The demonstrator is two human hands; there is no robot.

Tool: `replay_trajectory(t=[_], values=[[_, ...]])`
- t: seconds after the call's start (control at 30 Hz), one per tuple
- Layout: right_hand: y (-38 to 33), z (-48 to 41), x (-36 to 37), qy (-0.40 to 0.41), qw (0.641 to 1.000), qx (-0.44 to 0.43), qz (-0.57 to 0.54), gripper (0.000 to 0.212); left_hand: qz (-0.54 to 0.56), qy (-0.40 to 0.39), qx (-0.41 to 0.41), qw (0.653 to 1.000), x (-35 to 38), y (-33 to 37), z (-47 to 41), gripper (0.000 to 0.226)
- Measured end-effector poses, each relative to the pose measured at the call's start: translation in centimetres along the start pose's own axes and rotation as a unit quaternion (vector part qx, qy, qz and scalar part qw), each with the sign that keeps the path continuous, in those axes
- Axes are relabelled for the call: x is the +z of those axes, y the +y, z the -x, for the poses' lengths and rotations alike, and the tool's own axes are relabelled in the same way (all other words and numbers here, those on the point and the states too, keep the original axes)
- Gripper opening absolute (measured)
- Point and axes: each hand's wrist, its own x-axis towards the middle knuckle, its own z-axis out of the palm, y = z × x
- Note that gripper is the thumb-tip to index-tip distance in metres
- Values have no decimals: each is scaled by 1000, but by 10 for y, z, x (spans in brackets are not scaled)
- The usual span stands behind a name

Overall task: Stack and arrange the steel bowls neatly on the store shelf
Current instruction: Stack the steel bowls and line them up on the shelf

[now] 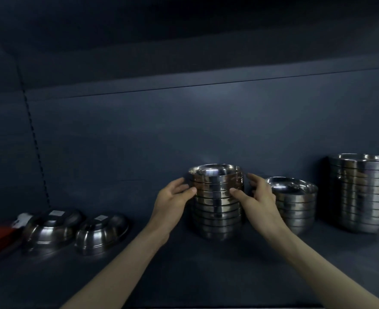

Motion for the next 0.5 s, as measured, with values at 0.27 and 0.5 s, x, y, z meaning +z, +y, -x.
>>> replay_trajectory(t=[0.27,0.5], values=[[6,61,12,-54,993,-18,101,53,-12,40,8,999,-23,0,33,31],[-1,74,36,-95,991,7,93,43,-115,24,0,993,-46,-22,53,27]])
